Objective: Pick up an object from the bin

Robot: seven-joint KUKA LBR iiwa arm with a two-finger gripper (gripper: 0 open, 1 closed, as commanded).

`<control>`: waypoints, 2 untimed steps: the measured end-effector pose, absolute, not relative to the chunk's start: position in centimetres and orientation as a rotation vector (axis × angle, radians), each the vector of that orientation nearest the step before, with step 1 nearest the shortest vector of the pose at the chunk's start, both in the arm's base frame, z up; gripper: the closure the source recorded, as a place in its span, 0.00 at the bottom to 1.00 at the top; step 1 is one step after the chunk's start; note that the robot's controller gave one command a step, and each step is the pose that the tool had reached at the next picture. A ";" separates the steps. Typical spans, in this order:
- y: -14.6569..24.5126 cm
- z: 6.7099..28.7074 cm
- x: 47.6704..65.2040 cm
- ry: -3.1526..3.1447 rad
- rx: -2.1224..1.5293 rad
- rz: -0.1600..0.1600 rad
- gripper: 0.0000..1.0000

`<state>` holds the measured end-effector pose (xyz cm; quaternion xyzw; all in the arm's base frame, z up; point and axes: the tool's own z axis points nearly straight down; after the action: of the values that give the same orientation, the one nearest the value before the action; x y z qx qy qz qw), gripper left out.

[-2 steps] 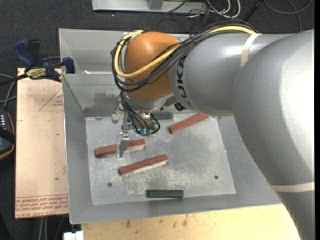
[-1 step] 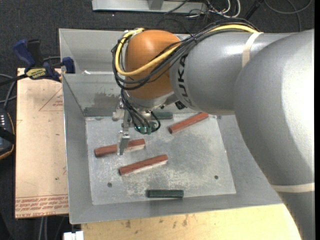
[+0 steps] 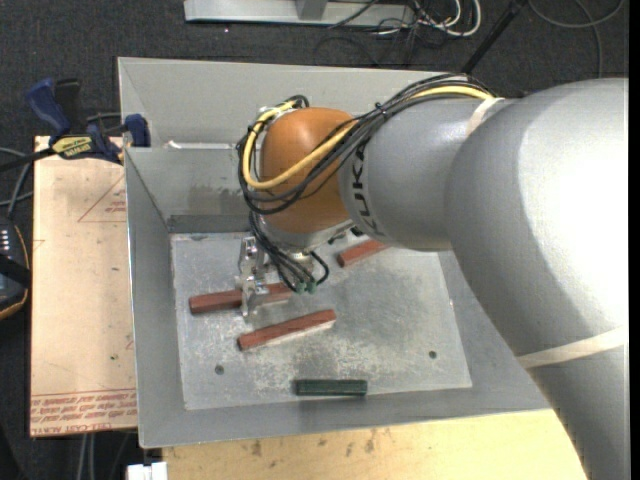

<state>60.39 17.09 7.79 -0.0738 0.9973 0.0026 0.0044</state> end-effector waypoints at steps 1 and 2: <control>17.1 7.8 60.4 3.124 -0.231 0.008 1.00; 16.7 19.3 59.1 3.126 -0.283 0.002 1.00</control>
Offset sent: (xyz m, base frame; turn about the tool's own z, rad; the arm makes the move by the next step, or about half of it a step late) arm -0.0138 -0.0045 0.1148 -0.0342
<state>59.07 16.71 19.27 -0.0902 0.9959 0.0008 0.0013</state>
